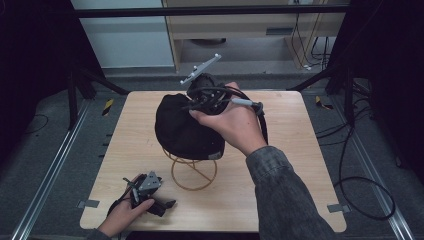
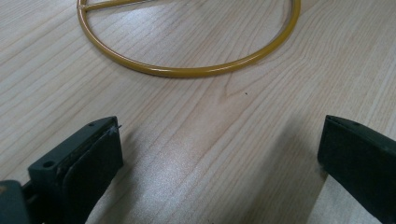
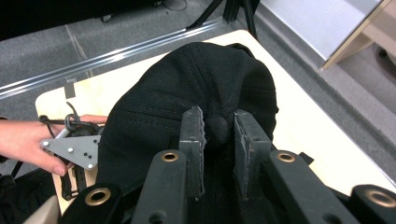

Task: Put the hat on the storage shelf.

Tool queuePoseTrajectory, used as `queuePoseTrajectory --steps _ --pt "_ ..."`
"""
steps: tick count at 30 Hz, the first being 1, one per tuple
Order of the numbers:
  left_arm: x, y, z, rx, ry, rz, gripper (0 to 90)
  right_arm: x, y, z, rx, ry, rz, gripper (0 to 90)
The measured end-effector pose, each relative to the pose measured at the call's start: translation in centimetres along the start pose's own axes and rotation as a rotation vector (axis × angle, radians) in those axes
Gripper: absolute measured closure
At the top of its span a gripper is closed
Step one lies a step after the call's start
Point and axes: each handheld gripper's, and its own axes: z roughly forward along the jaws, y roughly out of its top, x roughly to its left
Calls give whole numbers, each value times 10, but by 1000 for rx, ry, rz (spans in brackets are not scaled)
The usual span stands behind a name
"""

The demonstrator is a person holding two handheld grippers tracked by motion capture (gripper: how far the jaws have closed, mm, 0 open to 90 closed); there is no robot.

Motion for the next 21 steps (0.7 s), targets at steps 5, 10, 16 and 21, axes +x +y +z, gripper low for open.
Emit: queuePoseTrajectory --steps 5,10,16,21 --pt "0 0 0 3 -2 0 0 -1 3 5 40 3 -3 750" --pt "0 0 0 3 -1 1 0 1 6 12 73 -7 -8 747" --pt "0 0 0 3 -1 1 0 1 6 17 87 -10 -16 746" --pt "0 0 0 3 -1 1 0 1 6 18 85 -9 -16 746"
